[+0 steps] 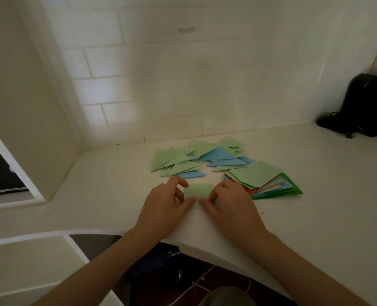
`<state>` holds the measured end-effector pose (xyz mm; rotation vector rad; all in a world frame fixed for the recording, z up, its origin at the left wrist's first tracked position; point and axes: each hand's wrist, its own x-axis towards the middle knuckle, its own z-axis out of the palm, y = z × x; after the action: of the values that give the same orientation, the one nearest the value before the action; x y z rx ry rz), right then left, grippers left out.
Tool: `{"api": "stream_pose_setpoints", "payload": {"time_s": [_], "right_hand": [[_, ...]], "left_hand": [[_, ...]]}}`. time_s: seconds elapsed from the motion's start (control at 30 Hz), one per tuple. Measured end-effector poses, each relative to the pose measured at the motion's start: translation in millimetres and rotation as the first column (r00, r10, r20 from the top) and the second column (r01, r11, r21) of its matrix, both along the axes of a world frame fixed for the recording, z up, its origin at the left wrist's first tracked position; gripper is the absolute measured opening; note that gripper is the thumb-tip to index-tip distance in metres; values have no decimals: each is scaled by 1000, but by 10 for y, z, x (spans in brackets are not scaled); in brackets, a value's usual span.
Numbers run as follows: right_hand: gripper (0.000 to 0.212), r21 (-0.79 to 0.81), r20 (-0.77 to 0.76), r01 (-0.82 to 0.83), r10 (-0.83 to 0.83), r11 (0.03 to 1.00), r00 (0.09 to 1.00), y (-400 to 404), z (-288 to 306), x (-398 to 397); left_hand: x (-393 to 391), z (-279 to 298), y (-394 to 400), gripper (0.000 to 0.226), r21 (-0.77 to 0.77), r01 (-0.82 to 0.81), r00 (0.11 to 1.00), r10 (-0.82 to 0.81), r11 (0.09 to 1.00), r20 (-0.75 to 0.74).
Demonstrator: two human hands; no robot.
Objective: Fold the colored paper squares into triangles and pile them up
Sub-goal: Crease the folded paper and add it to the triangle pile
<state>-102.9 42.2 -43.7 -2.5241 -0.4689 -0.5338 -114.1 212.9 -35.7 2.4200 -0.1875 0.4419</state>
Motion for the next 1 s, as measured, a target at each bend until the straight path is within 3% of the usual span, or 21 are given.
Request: {"api": "stream_pose_setpoints", "payload": {"time_s": [0.13, 0.3, 0.43, 0.5, 0.6, 0.7, 0.87, 1.0], "right_hand": [[29, -14, -5, 57, -57, 998, 998, 47, -34, 4], [27, 174, -167, 25, 4, 985, 986, 13, 16, 17], [22, 190, -243, -3, 51, 982, 969, -55, 56, 5], [28, 184, -255, -58, 105, 981, 961, -95, 78, -19], [54, 165, -157, -141, 167, 976, 974, -166, 99, -31], [65, -18, -24, -195, 195, 981, 981, -227, 105, 55], [26, -192, 19, -277, 286, 941, 958, -133, 179, 132], [12, -204, 69, -211, 228, 956, 971, -82, 182, 83]], "left_hand": [[36, -78, -46, 28, 69, -27, 999, 26, 997, 18], [42, -53, -5, 27, 67, -5, 1000, 5, 998, -1], [42, -54, 83, 13, 53, 89, 996, -91, 995, 23], [60, -80, 130, 22, 88, 158, 987, -161, 983, 23], [107, -78, 205, 36, 172, 209, 973, -222, 963, 60], [124, -22, 260, 39, 241, 281, 949, -306, 929, 71], [-21, 135, 265, 44, 408, 358, 930, -360, 840, -76], [-143, 92, 203, 56, 495, 200, 958, -275, 845, 82]]}}
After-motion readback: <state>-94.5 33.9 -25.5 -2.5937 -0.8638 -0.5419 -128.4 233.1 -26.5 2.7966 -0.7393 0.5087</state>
